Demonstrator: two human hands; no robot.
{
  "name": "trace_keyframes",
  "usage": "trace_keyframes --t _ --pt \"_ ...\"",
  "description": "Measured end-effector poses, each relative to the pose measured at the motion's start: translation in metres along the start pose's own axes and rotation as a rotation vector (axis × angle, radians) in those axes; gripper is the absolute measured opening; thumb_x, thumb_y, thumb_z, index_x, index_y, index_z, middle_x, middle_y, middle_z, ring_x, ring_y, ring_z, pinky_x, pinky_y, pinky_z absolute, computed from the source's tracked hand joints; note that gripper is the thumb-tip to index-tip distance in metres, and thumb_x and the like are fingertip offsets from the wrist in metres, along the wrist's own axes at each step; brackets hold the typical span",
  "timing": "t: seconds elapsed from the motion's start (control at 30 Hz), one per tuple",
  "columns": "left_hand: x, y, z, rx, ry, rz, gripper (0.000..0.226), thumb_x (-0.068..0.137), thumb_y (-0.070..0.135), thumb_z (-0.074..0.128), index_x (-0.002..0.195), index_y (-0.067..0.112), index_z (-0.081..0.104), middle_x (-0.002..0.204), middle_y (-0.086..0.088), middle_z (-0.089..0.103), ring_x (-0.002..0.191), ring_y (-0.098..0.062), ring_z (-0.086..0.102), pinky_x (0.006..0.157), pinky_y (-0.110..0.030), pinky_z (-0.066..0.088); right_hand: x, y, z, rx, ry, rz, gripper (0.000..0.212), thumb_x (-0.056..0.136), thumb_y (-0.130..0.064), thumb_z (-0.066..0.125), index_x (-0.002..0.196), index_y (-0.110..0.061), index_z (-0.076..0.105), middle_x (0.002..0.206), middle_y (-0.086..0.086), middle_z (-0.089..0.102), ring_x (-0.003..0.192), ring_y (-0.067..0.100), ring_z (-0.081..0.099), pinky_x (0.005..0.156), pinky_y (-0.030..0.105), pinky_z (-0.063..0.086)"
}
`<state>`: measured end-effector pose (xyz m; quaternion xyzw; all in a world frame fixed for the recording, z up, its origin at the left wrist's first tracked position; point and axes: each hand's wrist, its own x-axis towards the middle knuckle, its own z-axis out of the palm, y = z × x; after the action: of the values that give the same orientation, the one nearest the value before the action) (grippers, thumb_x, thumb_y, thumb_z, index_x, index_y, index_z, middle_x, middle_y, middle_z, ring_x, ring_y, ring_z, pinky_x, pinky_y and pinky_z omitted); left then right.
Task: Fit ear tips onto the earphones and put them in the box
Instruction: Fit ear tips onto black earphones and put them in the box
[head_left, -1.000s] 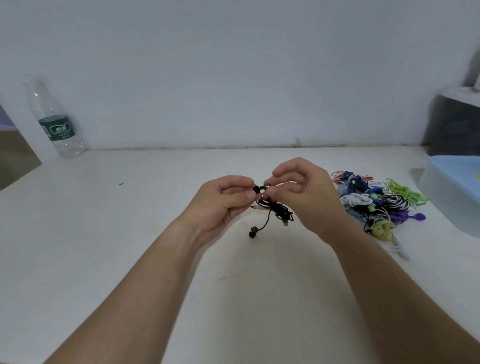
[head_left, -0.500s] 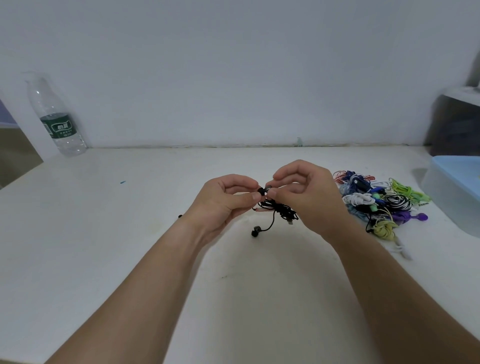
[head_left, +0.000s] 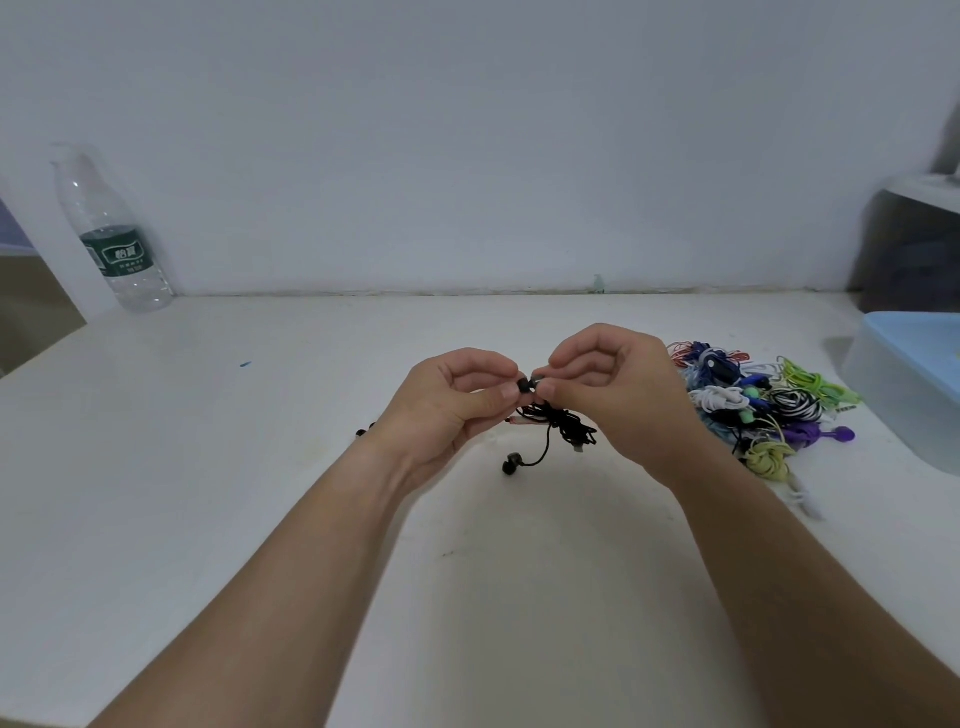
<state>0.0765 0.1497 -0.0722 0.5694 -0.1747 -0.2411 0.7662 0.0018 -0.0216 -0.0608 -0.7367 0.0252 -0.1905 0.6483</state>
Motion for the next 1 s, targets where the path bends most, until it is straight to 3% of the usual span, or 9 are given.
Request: trace_keyframes --t 0.4,0.6,1.0 --pt "-0.0005 -0.0004 0.0003 0.031 -0.007 -0.014 0.02 0.084 -0.015 0.063 0.089 0.004 0.067 0.087 -0.013 0.076 0.08 -0.021 0.075 0.071 -0.02 0.057 -0.0009 -0.0009 -0.0016 -0.014 -0.045 -0.003 0.023 0.075 0.016 0.076 0.085 -0.002 0.065 0.084 0.021 0.075 0.076 0.019 0.076 0.07 0.023 0.059" --pt "-0.0004 -0.0008 0.0019 0.057 0.019 -0.012 0.019 0.083 -0.015 0.065 0.088 0.003 0.067 0.083 -0.012 0.076 0.076 -0.019 0.075 0.069 -0.02 0.057 -0.0001 0.0001 -0.0002 -0.104 -0.034 -0.027 0.023 0.074 0.013 0.079 0.082 -0.004 0.067 0.069 0.002 0.075 0.068 0.012 0.075 0.064 0.018 0.057" --pt "0.0009 -0.0011 0.0004 0.028 -0.002 -0.015 0.02 0.081 -0.013 0.067 0.087 0.006 0.069 0.092 -0.014 0.076 0.086 -0.022 0.075 0.078 -0.022 0.059 0.0005 0.0003 -0.0027 0.004 -0.03 -0.002 0.021 0.076 0.014 0.076 0.087 -0.001 0.066 0.085 0.021 0.075 0.078 0.024 0.076 0.078 0.031 0.062"
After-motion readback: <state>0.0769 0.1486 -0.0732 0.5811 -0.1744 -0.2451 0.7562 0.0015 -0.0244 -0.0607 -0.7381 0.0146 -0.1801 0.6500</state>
